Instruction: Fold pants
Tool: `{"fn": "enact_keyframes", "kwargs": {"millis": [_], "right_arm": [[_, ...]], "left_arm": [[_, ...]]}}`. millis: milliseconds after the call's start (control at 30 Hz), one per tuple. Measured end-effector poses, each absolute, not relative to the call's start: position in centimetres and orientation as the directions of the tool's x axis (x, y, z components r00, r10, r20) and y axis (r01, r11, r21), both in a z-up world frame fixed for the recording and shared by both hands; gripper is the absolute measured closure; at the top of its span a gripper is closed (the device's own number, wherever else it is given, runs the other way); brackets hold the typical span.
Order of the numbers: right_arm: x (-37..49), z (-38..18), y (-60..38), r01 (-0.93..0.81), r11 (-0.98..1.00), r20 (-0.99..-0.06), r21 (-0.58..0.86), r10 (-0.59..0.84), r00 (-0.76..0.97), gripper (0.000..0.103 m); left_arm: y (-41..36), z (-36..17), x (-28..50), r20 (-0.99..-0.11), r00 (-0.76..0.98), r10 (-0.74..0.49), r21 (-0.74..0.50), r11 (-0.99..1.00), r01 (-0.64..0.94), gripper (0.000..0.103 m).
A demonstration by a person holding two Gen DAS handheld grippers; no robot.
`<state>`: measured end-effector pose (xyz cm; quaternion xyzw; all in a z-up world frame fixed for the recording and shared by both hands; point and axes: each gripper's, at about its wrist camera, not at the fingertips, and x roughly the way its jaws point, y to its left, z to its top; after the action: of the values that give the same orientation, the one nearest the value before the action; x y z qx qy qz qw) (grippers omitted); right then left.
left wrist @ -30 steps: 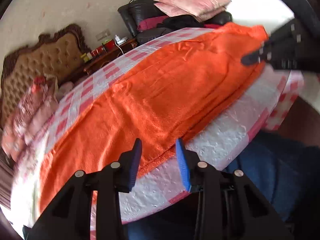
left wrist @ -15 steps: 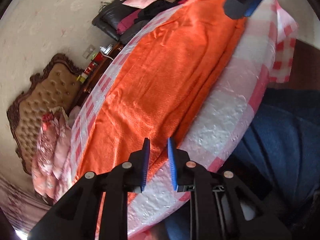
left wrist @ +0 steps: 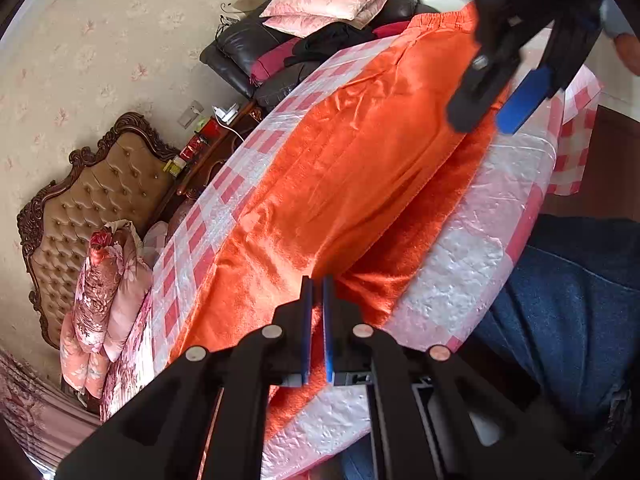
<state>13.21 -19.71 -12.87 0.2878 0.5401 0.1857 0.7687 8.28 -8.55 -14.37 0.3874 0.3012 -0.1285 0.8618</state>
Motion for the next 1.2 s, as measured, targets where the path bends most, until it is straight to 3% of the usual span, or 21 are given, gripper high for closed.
{"fn": "enact_keyframes", "kwargs": {"millis": [267, 367, 433, 467, 533, 633, 733, 833, 900, 1067, 1200], "right_arm": [[15.1, -14.3, -19.0, 0.115, 0.693, -0.684, 0.712, 0.648, 0.335, 0.050], [15.5, -15.1, -19.1, 0.150, 0.662, -0.667, 0.734, 0.664, 0.339, 0.058], [15.7, -15.1, -19.6, 0.163, 0.655, -0.663, 0.738, 0.656, 0.362, 0.074], [15.8, -15.0, -20.0, 0.169, 0.664, -0.669, 0.728, 0.636, 0.383, 0.095], [15.8, -14.4, -20.2, 0.150, 0.699, -0.689, 0.699, 0.603, 0.401, 0.100], [15.4, -13.5, -19.0, 0.095, 0.811, -0.774, 0.578, 0.507, 0.380, 0.101], [15.2, -14.2, -18.5, 0.094, 0.833, -0.802, 0.545, 0.484, 0.350, 0.101], [15.2, -14.6, -18.1, 0.081, 0.862, -0.828, 0.501, 0.450, 0.334, 0.101], [15.2, -14.6, -17.8, 0.069, 0.873, -0.835, 0.482, 0.435, 0.337, 0.101], [15.2, -14.8, -17.1, 0.053, 0.884, -0.843, 0.465, 0.424, 0.333, 0.097], [15.4, -14.5, -17.5, 0.064, 0.887, -0.846, 0.458, 0.413, 0.338, 0.088]], "left_arm": [[-8.2, -12.5, 8.3, -0.604, 0.797, -0.014, 0.561, 0.703, 0.437, 0.098], [-8.2, -12.1, 8.2, -0.595, 0.804, -0.020, 0.553, 0.715, 0.427, 0.098], [-8.3, -12.2, 8.0, -0.601, 0.799, -0.023, 0.550, 0.713, 0.435, 0.098], [-8.5, -12.5, 7.9, -0.612, 0.791, -0.027, 0.545, 0.711, 0.445, 0.098], [-8.9, -13.7, 7.7, -0.639, 0.769, -0.039, 0.532, 0.699, 0.477, 0.098], [-9.5, -15.9, 7.3, -0.650, 0.760, -0.013, 0.562, 0.665, 0.492, 0.098], [-9.3, -16.6, 7.6, -0.685, 0.728, -0.022, 0.521, 0.683, 0.511, 0.098], [-9.3, -17.3, 7.4, -0.676, 0.737, -0.004, 0.547, 0.667, 0.506, 0.091], [-9.0, -17.1, 7.2, -0.680, 0.733, -0.011, 0.528, 0.687, 0.500, 0.079], [-7.7, -17.4, 7.9, -0.705, 0.709, 0.018, 0.489, 0.736, 0.468, 0.080], [-5.2, -17.1, 8.5, -0.712, 0.700, 0.061, 0.461, 0.792, 0.400, 0.079]]}}
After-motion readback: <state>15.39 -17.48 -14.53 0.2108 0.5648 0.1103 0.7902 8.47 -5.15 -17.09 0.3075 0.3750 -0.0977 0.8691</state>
